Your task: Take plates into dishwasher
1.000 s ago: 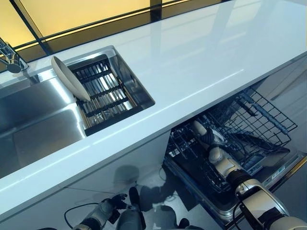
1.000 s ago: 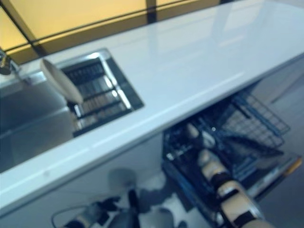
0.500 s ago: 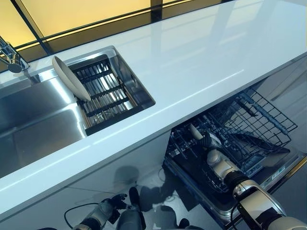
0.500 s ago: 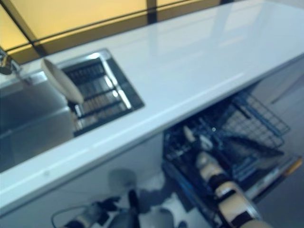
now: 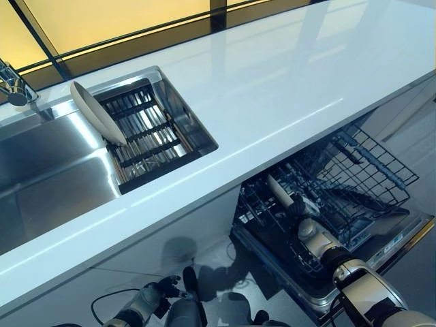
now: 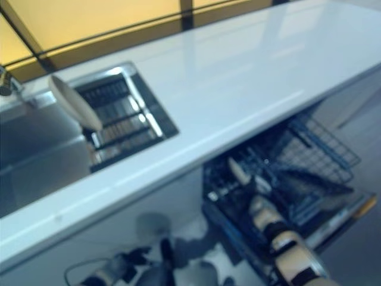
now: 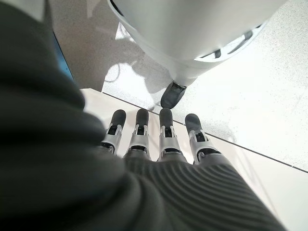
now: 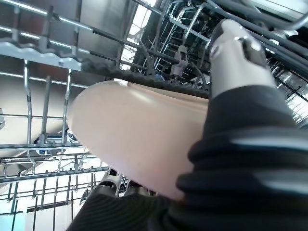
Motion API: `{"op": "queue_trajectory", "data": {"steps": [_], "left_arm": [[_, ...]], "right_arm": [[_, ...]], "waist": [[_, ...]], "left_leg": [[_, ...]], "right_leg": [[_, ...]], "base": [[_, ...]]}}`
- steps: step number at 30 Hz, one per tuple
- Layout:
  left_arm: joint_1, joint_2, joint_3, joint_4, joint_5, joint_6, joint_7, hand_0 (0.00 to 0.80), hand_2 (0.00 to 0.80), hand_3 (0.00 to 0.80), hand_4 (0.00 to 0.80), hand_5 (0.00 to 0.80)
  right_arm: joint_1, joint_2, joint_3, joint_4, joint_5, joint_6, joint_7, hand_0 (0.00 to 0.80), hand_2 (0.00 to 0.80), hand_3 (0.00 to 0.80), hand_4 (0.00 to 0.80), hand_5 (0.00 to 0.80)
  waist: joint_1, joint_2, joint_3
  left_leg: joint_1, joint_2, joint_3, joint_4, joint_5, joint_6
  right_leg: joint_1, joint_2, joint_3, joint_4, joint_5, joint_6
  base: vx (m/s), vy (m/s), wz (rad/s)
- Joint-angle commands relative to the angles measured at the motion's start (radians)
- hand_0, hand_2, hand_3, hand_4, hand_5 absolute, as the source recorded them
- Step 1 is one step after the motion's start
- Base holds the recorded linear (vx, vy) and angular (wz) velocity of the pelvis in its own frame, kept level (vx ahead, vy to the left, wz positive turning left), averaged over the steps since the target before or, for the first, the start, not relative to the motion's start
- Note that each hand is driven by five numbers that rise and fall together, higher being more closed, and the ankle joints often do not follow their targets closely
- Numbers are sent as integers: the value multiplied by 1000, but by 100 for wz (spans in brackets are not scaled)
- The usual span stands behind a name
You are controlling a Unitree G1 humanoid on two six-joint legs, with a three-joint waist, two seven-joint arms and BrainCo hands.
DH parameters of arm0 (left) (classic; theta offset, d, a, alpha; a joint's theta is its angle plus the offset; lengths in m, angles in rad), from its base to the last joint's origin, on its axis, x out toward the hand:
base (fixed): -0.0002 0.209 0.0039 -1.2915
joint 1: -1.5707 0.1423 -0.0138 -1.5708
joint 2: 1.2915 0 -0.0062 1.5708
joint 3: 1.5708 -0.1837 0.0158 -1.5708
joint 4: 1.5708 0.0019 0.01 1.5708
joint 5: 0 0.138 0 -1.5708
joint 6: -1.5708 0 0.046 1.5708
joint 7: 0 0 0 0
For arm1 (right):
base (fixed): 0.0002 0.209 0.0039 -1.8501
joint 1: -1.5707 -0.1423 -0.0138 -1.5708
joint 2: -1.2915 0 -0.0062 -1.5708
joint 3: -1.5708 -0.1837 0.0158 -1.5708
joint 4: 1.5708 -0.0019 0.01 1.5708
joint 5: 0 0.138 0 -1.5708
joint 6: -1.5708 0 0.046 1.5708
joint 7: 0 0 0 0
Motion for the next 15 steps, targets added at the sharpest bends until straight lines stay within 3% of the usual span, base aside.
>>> {"op": "queue_trajectory", "data": {"steps": [1,7,11,15], "left_arm": [[-95,-15,-42,49,23,-24,12,0,0,0,0,0],[-83,-10,-29,38,15,-23,19,0,0,0,0,0],[-67,0,-6,15,10,-10,32,0,0,0,0,0],[-36,13,38,4,17,-16,42,0,0,0,0,0]], "right_arm": [[-40,2,16,12,-4,-4,13,0,0,0,0,0],[-28,-26,7,-82,21,-2,-30,0,0,0,0,0],[29,-60,-14,-282,33,14,-43,0,0,0,0,0],[158,-89,-98,-454,70,-58,-89,0,0,0,0,0]], "waist": [[21,-13,56],[9,-16,60],[-10,-27,68],[-39,-42,71]], "left_leg": [[35,-55,15,2,-121,-32],[42,-53,20,1,-123,-32],[47,-49,27,0,-126,-31],[57,-40,43,-2,-132,-26]], "right_leg": [[-148,6,16,116,24,-66],[-146,8,21,119,24,-64],[-150,9,29,120,29,-58],[-151,12,42,118,33,-50]], "base": [[0,0,0],[0,0,0],[0,0,0],[0,0,0]]}}
